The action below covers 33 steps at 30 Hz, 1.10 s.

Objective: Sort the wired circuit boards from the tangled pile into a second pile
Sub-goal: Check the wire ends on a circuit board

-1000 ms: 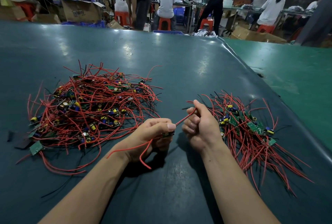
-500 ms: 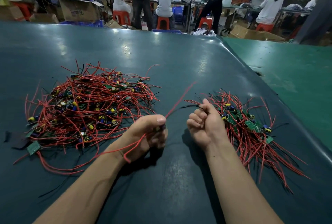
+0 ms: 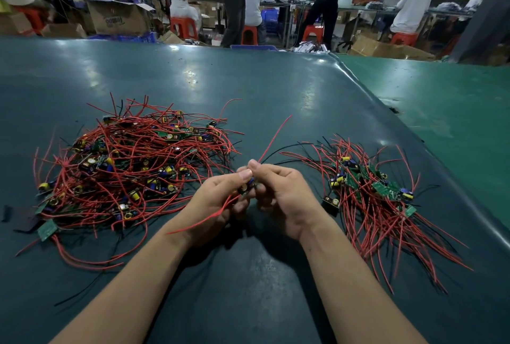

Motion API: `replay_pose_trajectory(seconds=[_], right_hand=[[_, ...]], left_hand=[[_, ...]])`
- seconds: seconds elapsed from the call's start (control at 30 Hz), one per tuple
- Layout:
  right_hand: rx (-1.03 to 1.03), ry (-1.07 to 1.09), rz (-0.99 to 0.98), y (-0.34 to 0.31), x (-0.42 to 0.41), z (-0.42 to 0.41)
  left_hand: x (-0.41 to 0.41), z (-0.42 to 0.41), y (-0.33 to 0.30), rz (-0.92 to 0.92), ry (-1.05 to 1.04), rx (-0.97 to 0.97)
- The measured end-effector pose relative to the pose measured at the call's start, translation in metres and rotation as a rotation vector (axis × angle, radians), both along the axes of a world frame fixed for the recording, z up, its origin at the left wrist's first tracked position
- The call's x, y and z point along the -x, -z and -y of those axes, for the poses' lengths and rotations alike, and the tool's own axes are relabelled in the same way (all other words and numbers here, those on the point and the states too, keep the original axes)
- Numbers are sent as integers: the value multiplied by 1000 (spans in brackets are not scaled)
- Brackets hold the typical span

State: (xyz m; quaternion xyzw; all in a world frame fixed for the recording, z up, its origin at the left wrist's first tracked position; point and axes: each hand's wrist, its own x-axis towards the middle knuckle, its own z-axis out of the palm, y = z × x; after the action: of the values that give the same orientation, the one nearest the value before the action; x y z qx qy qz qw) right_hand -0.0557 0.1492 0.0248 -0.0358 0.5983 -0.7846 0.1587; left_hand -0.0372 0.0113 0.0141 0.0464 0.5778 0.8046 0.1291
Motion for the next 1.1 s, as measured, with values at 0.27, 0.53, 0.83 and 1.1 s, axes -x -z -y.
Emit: replay_pose_trajectory(seconds=[0.27,0.53,0.83,1.1], right_hand=[[205,244,55,-3,11,-12],[358,397,204,-1,13,-5],[484,417,360,0,16,-12],[507,390,316,0,16,-12]], left_hand=[[-2,0,-1,-103,104,-29],[-6,2,-6,-129,161,18],[-9,6,-6,-120,216,12],[-7,6,0,-10,204,-226]])
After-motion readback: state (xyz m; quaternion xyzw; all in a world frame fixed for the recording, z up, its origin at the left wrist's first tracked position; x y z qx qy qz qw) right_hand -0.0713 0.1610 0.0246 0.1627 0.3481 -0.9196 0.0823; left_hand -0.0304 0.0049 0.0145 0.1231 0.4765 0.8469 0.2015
